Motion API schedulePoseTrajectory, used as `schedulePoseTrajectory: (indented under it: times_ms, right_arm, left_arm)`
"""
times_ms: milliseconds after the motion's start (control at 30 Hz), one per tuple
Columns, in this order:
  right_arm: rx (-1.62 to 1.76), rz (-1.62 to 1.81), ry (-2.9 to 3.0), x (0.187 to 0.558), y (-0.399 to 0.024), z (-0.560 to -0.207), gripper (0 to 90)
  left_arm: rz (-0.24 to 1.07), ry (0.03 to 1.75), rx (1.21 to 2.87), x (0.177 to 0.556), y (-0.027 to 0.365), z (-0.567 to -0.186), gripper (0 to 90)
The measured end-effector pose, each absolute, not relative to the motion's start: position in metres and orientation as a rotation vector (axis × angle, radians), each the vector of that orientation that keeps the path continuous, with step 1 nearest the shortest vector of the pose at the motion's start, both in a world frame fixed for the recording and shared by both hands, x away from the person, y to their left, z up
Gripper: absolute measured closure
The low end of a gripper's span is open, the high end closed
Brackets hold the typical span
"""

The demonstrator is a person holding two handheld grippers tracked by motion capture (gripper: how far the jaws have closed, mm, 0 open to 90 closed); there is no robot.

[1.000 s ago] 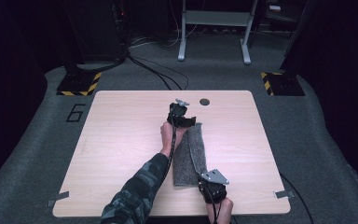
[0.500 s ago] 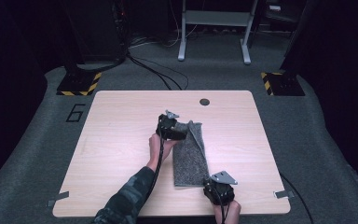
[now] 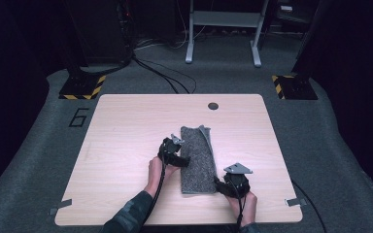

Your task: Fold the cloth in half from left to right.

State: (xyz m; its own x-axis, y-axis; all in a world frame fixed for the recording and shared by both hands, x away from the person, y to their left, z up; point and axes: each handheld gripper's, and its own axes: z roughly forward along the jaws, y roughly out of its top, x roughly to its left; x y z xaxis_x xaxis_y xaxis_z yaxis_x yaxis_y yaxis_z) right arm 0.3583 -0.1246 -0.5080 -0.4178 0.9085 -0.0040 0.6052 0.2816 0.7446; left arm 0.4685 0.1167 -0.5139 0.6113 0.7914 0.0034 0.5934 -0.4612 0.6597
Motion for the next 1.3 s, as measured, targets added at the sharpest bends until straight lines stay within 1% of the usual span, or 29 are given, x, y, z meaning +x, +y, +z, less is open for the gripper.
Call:
schedulePoseTrajectory:
  times_ms: [67,167,567,767,900,967,1100,1167,1233,1300]
  right_arm:
    - [1.362,0.910,2.149,0.365,-0.121,-0.511,39.7]
    - [1.365,0.869,2.173,0.364,-0.117,-0.514,40.3]
    - [1.351,0.849,2.241,0.334,-0.113,-0.513,40.2]
    - [1.370,0.871,2.240,0.331,-0.119,-0.505,38.2]
    - [1.335,0.922,2.239,0.353,-0.120,-0.491,36.4]
    - [1.306,0.940,2.245,0.370,-0.117,-0.486,35.1]
    - [1.272,0.941,2.272,0.407,-0.108,-0.479,32.9]
    - [1.267,0.971,2.290,0.424,-0.103,-0.478,30.4]
    - [1.270,1.010,2.288,0.438,-0.098,-0.476,28.6]
    - [1.283,1.010,2.284,0.452,-0.092,-0.475,27.6]
  left_arm:
    - [0.410,1.084,2.211,0.466,0.119,-0.516,19.5]
    - [0.420,1.081,2.205,0.462,0.123,-0.517,19.5]
    - [0.402,1.027,2.231,0.437,0.139,-0.517,19.4]
    - [0.400,1.013,2.227,0.428,0.150,-0.519,19.3]
    - [0.383,1.015,2.226,0.431,0.154,-0.518,18.4]
    - [0.386,1.002,2.234,0.433,0.156,-0.518,18.3]
    - [0.341,0.976,2.241,0.439,0.158,-0.517,18.1]
    - [0.318,0.974,2.240,0.443,0.160,-0.515,17.5]
    - [0.304,0.983,2.209,0.447,0.164,-0.513,16.6]
    - [0.319,1.012,2.171,0.455,0.168,-0.509,16.4]
